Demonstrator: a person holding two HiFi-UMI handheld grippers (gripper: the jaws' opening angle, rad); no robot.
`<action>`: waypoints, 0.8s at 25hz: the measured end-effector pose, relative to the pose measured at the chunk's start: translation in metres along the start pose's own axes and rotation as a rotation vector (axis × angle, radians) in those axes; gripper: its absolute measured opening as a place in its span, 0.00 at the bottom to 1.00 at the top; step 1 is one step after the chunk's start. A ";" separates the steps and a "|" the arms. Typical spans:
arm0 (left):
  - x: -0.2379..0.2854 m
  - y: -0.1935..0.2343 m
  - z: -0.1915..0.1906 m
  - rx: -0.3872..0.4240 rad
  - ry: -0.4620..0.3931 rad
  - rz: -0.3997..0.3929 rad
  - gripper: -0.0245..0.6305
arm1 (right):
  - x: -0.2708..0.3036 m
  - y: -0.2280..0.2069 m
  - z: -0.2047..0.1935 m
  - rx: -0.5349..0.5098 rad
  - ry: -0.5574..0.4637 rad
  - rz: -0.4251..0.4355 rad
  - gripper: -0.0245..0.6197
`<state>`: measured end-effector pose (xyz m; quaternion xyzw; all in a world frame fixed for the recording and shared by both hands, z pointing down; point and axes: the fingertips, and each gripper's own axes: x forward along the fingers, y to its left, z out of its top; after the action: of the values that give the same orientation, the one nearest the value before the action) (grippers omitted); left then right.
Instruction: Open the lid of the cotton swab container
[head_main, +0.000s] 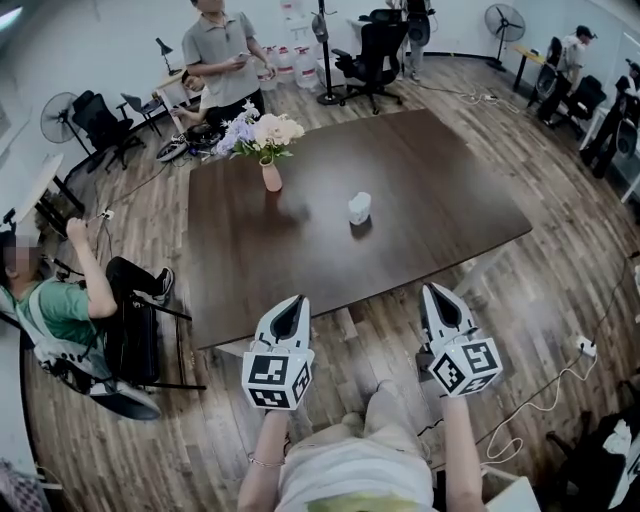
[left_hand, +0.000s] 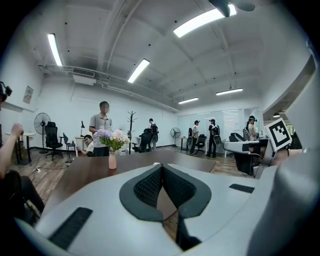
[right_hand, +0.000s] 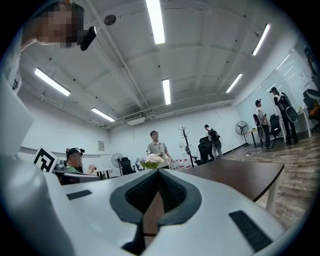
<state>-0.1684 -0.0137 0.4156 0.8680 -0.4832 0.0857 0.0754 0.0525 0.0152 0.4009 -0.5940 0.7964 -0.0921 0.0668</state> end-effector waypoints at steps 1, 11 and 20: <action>0.005 0.001 0.000 -0.002 0.001 -0.001 0.07 | 0.004 -0.003 0.000 0.002 0.002 0.000 0.07; 0.081 0.002 0.009 -0.018 0.013 0.023 0.07 | 0.074 -0.054 0.004 0.018 0.039 0.063 0.07; 0.158 0.004 0.016 -0.044 0.030 0.079 0.07 | 0.145 -0.112 0.015 0.024 0.080 0.151 0.07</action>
<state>-0.0882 -0.1500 0.4352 0.8450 -0.5177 0.0907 0.0984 0.1192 -0.1555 0.4126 -0.5272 0.8398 -0.1200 0.0491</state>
